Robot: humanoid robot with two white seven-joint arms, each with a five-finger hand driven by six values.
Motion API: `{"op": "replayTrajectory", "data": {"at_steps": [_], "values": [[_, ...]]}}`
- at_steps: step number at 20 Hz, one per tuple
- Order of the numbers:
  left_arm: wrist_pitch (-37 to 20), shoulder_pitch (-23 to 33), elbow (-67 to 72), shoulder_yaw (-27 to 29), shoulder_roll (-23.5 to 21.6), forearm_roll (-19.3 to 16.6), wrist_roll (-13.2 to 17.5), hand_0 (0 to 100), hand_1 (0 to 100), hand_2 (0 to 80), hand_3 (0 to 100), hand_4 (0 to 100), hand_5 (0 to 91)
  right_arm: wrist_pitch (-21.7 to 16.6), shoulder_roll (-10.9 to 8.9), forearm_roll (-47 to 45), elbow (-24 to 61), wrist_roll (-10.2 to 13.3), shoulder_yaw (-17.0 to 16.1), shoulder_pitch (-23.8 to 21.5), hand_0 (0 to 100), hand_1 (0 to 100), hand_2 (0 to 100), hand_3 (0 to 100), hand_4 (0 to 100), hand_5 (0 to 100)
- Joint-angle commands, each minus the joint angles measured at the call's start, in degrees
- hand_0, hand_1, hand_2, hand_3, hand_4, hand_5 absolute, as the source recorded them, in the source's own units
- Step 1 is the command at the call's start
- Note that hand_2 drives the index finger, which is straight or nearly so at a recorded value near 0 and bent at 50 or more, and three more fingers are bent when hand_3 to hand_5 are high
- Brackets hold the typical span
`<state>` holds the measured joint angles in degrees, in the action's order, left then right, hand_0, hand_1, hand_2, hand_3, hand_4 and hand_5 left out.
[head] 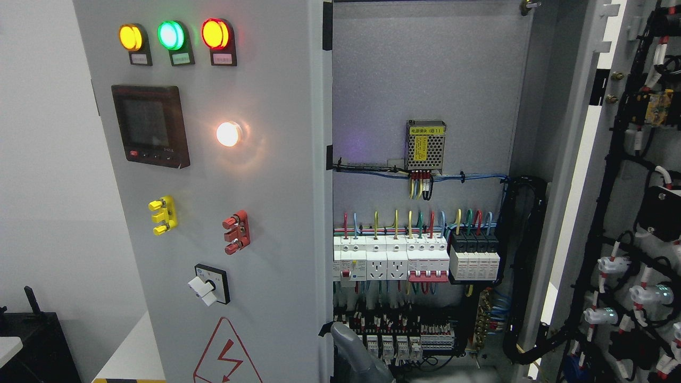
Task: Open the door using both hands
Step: 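Push the indicator-light door outward with the right hand, swinging it open, then keep pushing the indicator-light door farther open with the right hand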
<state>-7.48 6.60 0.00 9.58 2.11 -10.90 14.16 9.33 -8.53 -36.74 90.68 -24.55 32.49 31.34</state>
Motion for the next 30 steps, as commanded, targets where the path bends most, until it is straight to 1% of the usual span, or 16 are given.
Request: {"op": "replayTrajectory", "data": {"at_steps": [1, 5, 11, 13, 18, 25, 30], "values": [[0.0, 0.1, 1.9, 0.0, 0.0, 0.1, 0.0, 0, 0, 0.0, 0, 3, 0.0, 0.0, 0.0, 0.0, 4.2, -0.5, 0.9, -1.5, 0, 0, 0, 0, 0, 0], [0.0, 0.1, 1.9, 0.0, 0.0, 0.0, 0.0, 0, 0, 0.0, 0, 3, 0.0, 0.0, 0.09, 0.0, 5.4, -0.5, 1.4, -2.4, 0, 0, 0, 0, 0, 0], [0.0, 0.0, 1.9, 0.0, 0.0, 0.0, 0.0, 0, 0, 0.0, 0, 3, 0.0, 0.0, 0.27, 0.0, 6.7, -0.5, 3.8, -3.0, 0, 0, 0, 0, 0, 0], [0.0, 0.0, 1.9, 0.0, 0.0, 0.0, 0.0, 0, 0, 0.0, 0, 3, 0.0, 0.0, 0.18, 0.0, 7.1, -0.5, 4.0, -3.1, 0, 0, 0, 0, 0, 0], [0.0, 0.0, 1.9, 0.0, 0.0, 0.0, 0.0, 0, 0, 0.0, 0, 3, 0.0, 0.0, 0.09, 0.0, 7.8, -0.6, 5.7, -3.4, 0, 0, 0, 0, 0, 0], [0.0, 0.1, 1.9, 0.0, 0.0, 0.0, 0.0, 0, 0, 0.0, 0, 3, 0.0, 0.0, 0.53, 0.0, 8.4, -0.6, 7.0, -3.5, 0, 0, 0, 0, 0, 0], [0.0, 0.1, 1.9, 0.0, 0.0, 0.0, 0.0, 0, 0, 0.0, 0, 3, 0.0, 0.0, 0.7, 0.0, 9.6, -0.6, 8.5, -4.4, 0, 0, 0, 0, 0, 0]]}}
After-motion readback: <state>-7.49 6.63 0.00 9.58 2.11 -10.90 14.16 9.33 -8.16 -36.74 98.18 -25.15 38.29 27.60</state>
